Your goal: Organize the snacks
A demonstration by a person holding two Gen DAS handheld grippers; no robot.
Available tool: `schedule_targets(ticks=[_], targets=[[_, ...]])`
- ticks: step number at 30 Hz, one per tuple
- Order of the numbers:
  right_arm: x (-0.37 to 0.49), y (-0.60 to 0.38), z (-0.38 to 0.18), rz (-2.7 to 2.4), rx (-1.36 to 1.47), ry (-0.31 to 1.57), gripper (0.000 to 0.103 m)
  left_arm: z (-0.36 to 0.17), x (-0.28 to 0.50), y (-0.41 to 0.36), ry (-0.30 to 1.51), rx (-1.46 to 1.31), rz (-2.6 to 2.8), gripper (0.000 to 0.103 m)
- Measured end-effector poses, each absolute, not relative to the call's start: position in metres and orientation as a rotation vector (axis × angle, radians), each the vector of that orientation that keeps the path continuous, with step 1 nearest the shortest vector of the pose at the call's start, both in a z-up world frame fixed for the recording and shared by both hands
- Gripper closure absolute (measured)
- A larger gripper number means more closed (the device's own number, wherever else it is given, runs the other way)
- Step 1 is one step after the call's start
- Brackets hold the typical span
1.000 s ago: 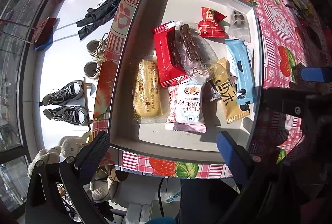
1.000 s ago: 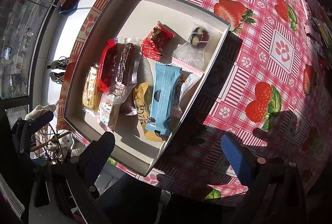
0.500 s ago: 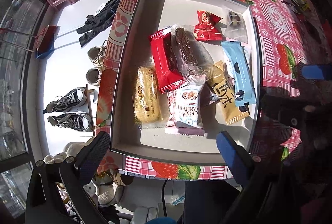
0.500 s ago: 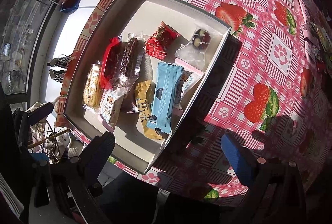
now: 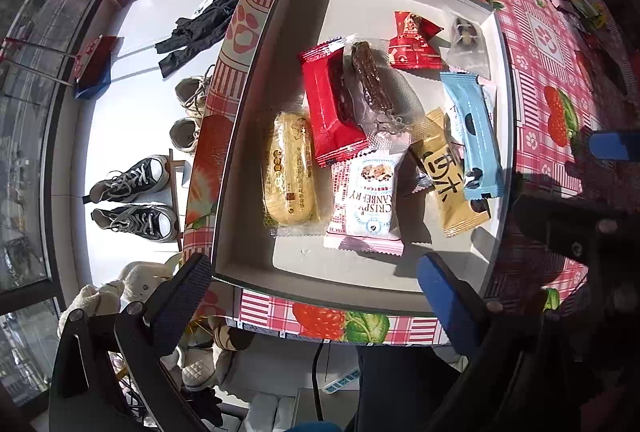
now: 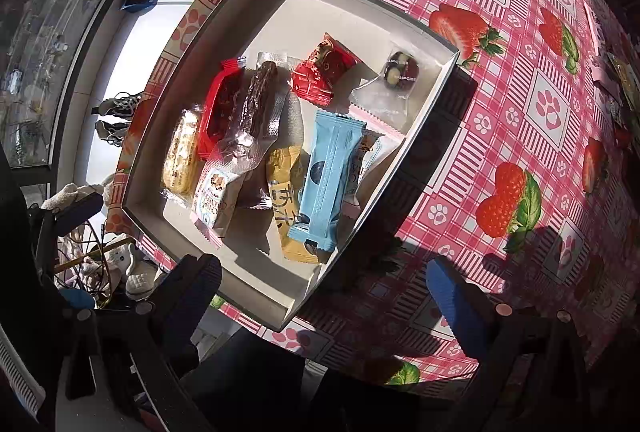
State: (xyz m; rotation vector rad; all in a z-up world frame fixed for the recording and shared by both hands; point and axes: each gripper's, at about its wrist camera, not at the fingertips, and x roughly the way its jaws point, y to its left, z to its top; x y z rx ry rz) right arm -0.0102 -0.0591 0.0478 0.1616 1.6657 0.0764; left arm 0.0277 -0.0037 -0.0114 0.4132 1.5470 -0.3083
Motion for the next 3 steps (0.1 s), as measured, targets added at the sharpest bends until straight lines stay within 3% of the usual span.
schedule_targets(ticks=[3], targets=[[-0.0111,-0.0604,0.0456,0.091,0.148,1.673,0.000,-0.0108,0.0294,-0.0010,1.524,0.402,-0.293,0.000]])
